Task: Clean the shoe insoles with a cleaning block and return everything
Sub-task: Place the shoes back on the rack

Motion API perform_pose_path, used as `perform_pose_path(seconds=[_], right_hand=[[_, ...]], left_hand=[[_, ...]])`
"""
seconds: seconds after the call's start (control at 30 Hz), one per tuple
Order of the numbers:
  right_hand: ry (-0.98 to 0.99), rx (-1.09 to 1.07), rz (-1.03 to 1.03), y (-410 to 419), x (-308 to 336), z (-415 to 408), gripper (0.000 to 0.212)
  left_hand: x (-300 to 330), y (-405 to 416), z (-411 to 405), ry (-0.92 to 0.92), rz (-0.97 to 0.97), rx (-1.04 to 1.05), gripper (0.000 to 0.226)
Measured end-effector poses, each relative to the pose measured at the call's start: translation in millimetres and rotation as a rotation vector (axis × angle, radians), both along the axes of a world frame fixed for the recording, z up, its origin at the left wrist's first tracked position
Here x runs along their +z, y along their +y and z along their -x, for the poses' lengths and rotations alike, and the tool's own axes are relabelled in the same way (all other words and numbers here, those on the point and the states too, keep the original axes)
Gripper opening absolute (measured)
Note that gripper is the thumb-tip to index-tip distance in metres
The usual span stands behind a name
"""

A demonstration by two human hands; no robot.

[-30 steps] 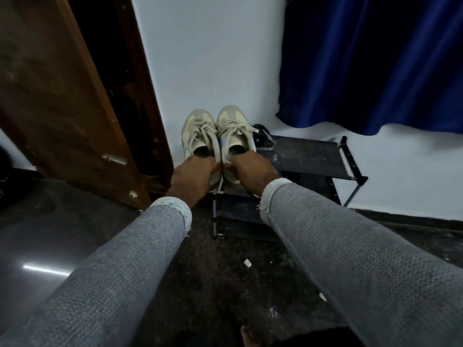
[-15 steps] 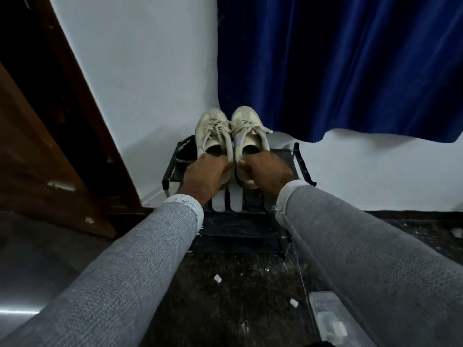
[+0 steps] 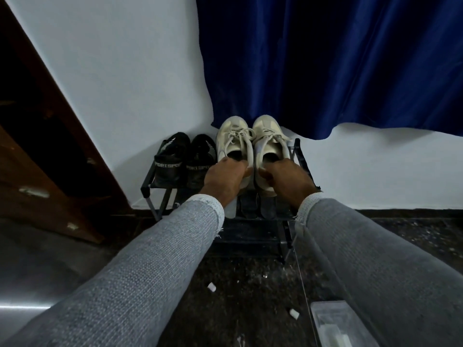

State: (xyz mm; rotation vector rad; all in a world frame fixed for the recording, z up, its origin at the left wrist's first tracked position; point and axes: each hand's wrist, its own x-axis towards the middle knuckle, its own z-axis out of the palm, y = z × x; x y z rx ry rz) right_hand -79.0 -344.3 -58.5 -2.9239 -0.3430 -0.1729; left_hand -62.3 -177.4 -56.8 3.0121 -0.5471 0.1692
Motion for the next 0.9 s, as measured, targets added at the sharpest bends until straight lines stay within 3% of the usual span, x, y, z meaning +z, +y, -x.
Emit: perform_pose_path(seconds=[0.43,0.9], right_hand=[[0.042,-0.033,0.020,-28,-48,-84,0.016],[0.078,-0.029,-0.047,-12,-75,-103,0.024]], left_hand=[[-51,-27,-81,0.029,0.020,-0.018,0.026],[-76,-9,-105,0.064,0.028,-0.048,0.022]])
